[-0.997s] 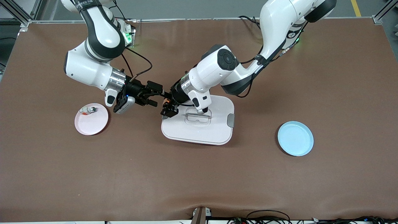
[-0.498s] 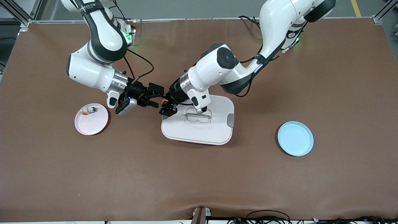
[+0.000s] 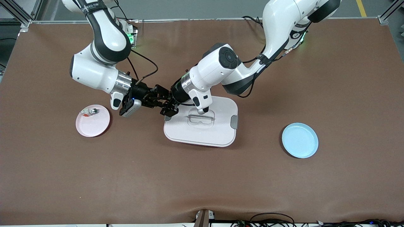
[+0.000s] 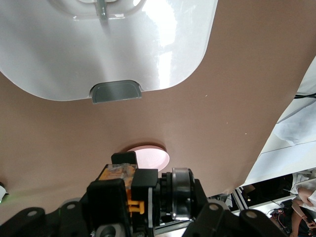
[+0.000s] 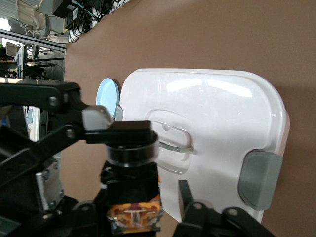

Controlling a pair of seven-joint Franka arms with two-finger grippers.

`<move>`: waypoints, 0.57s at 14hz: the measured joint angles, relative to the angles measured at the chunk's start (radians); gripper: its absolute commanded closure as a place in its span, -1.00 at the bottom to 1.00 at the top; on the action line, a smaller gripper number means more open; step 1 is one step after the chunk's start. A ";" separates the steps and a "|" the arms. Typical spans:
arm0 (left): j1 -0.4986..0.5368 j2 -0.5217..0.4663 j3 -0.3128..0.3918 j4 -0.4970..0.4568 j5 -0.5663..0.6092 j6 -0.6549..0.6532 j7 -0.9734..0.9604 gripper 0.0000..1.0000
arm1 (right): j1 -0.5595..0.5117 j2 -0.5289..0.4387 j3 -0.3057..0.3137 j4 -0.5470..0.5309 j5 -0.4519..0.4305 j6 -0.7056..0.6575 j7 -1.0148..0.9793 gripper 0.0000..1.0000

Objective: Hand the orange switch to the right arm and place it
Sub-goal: 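Open the left gripper and pull it back while the right gripper withdraws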

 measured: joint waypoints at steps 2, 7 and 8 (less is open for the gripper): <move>0.000 0.002 0.000 0.000 0.000 0.001 0.000 1.00 | 0.001 0.000 0.000 0.002 0.001 -0.001 -0.002 1.00; 0.000 0.002 0.000 0.001 0.000 0.002 0.000 -0.99 | 0.001 0.000 0.000 0.003 0.001 -0.001 -0.013 1.00; 0.000 0.002 0.000 0.001 0.000 0.002 0.000 -1.00 | 0.001 0.000 0.000 0.004 0.001 -0.001 -0.014 1.00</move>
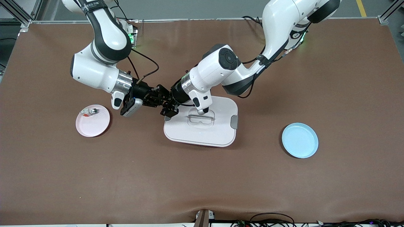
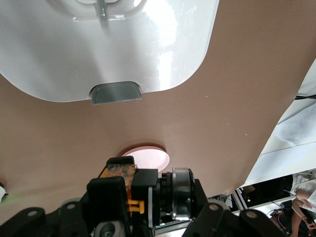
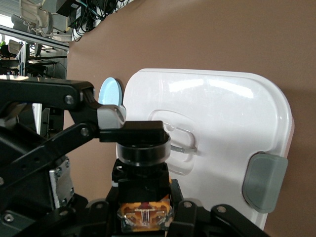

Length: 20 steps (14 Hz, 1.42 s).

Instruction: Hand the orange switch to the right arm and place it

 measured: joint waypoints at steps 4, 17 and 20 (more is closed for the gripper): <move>0.001 -0.003 -0.002 0.025 0.004 -0.005 0.006 -1.00 | -0.005 0.017 -0.012 -0.004 -0.003 0.005 -0.150 1.00; 0.262 -0.188 0.003 0.046 0.188 -0.532 0.462 -1.00 | -0.216 0.057 -0.030 -0.004 -0.716 -0.051 -0.555 1.00; 0.362 -0.219 0.005 0.045 0.232 -0.657 0.694 -1.00 | -0.297 0.086 -0.032 -0.008 -0.868 -0.056 -0.749 1.00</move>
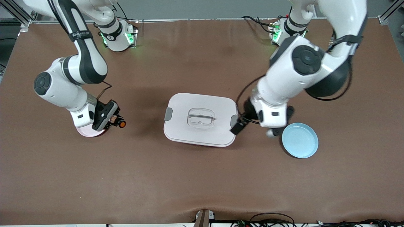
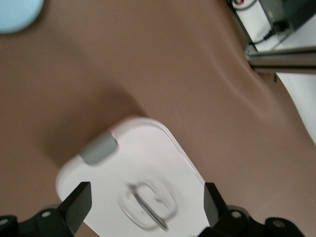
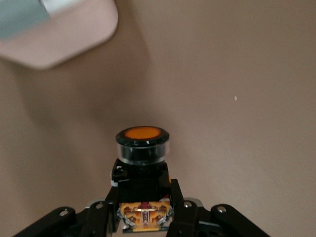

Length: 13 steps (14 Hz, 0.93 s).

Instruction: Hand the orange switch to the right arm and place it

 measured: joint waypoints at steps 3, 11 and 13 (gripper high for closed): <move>0.083 -0.025 0.001 0.000 0.067 -0.107 0.202 -1.00 | -0.056 0.017 -0.001 -0.006 -0.108 -0.003 -0.147 1.00; 0.242 -0.109 0.001 0.000 0.198 -0.355 0.662 -1.00 | -0.169 0.062 -0.002 -0.069 -0.354 0.059 -0.278 1.00; 0.271 -0.138 0.000 0.000 0.198 -0.390 0.738 -1.00 | -0.202 0.067 -0.002 -0.105 -0.398 0.122 -0.279 1.00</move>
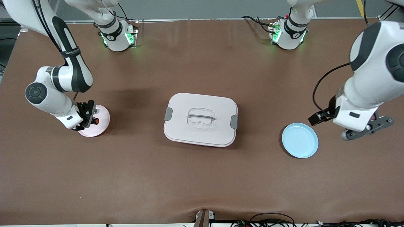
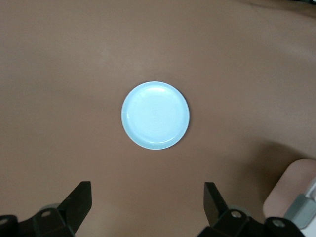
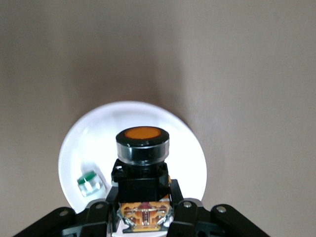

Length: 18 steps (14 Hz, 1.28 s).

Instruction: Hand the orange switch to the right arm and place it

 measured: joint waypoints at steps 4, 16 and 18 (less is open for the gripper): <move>0.034 -0.048 -0.001 -0.001 -0.006 -0.055 0.102 -1.00 | -0.046 0.011 0.000 -0.051 -0.033 0.079 -0.008 1.00; -0.223 -0.293 0.483 -0.190 -0.262 0.009 0.481 -1.00 | -0.057 0.106 0.000 -0.054 -0.052 0.184 -0.003 1.00; -0.223 -0.328 0.483 -0.237 -0.262 0.031 0.482 -1.00 | -0.057 0.111 0.000 -0.054 -0.080 0.189 0.028 1.00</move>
